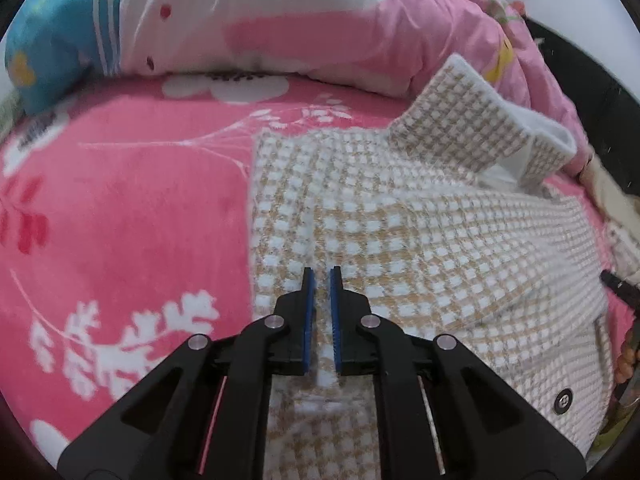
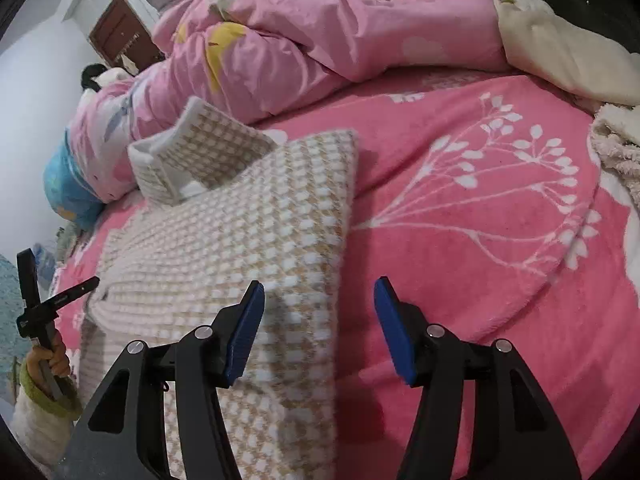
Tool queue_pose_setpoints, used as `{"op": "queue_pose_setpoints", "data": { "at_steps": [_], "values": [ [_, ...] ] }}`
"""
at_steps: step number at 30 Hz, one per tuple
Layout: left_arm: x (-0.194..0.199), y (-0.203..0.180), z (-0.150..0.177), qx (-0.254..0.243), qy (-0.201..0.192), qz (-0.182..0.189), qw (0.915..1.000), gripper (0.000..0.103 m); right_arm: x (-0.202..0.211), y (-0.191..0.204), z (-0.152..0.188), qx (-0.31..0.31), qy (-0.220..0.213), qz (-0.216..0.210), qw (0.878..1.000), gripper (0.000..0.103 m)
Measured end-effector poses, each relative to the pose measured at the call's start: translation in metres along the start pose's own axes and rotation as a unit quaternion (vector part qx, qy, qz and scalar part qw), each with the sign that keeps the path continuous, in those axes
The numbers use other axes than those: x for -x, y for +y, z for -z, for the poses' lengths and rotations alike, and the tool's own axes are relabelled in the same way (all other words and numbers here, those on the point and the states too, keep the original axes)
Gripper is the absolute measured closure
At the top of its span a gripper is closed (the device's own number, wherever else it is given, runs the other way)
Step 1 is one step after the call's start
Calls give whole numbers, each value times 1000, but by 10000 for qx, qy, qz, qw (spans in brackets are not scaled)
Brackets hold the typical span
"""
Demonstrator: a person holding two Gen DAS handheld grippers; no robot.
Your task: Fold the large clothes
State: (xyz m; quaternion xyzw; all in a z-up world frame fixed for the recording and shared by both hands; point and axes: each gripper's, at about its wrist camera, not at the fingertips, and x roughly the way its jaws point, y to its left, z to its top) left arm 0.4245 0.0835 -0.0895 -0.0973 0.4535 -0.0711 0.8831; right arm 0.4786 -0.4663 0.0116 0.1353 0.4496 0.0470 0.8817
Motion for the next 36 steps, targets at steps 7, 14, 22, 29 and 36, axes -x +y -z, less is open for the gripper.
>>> {"op": "queue_pose_setpoints", "data": {
  "at_steps": [7,14,22,29,36],
  "values": [
    [32,-10,-37,-152,-935,-105,9955,87,23,45,-26,692,-545,135,9960,47],
    [-14,-32,-33,-790,26,-374,9962,73,-73,64,-38,1109,232,985,9887,46],
    [-14,-23,-40,-700,-218,-236,9970,72,-38,66,-38,679,272,663,9951,40],
    [7,-60,4,-1134,-64,7,9935,50,-66,114,12,1543,717,1038,9799,38],
    [32,-84,12,-678,-156,-109,9975,42,-28,137,17,1366,470,1367,9800,34]
  ]
}}
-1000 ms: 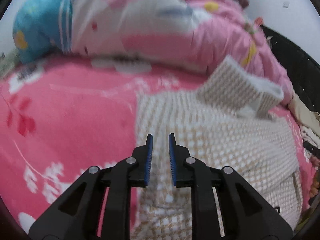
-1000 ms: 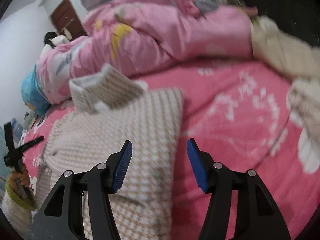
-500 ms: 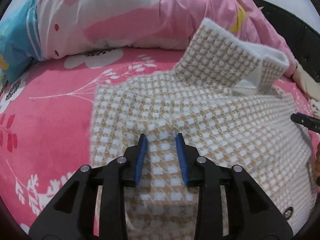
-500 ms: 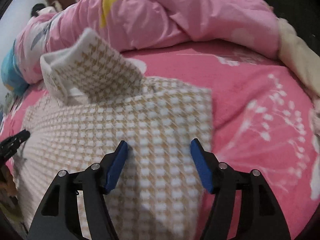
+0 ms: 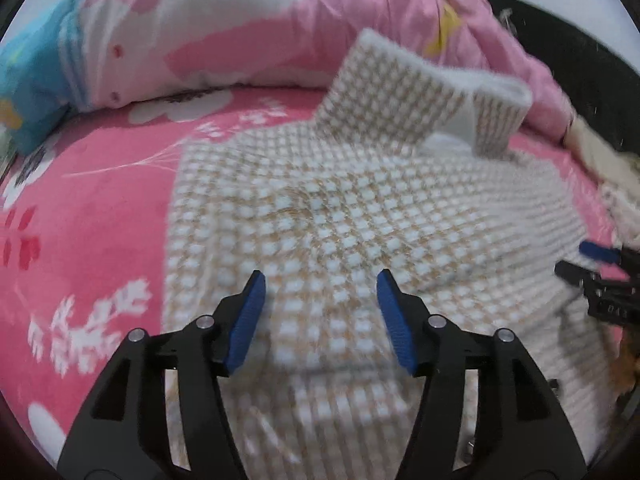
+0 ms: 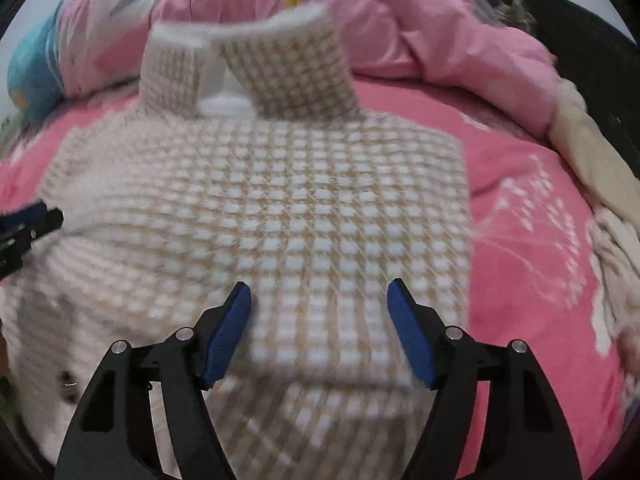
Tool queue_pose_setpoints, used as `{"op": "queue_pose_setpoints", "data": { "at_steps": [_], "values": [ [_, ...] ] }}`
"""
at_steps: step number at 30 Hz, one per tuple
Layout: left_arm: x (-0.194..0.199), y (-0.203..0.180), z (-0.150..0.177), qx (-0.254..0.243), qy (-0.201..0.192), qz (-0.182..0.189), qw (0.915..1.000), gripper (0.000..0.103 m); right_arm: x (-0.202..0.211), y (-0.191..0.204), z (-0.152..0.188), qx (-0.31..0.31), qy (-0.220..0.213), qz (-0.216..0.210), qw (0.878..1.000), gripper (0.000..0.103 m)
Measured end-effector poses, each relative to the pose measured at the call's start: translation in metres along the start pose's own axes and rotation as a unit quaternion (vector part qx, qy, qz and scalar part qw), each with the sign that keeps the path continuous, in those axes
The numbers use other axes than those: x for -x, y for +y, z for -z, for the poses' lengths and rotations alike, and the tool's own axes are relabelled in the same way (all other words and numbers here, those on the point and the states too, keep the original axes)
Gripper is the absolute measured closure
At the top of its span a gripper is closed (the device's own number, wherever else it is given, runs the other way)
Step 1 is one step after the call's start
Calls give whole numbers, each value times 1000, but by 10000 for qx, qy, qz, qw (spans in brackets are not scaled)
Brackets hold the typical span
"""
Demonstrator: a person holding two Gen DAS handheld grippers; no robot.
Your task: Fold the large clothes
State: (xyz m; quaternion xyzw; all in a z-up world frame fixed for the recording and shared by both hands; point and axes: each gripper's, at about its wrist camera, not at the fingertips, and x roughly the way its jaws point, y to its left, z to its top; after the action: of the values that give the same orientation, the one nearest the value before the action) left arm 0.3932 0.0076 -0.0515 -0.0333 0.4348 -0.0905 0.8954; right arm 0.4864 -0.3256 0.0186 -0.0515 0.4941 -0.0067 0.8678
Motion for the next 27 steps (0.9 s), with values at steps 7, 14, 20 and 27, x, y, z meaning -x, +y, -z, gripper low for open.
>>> {"op": "queue_pose_setpoints", "data": {
  "at_steps": [7,14,20,27],
  "values": [
    [115,-43,60,-199,-502,-163,9984,20,94,21,92,-122,-234,-382,9989,17],
    [87,-85,90,-407,-189,-134,9989,15,103,36,174,-499,-4,-252,9984,12],
    [12,-123,84,-418,42,-268,9988,14,62,39,196,-653,233,17,9976,6],
    [-26,-151,50,-201,-109,-158,9996,8,62,40,199,-712,376,12,9968,6]
  ]
}}
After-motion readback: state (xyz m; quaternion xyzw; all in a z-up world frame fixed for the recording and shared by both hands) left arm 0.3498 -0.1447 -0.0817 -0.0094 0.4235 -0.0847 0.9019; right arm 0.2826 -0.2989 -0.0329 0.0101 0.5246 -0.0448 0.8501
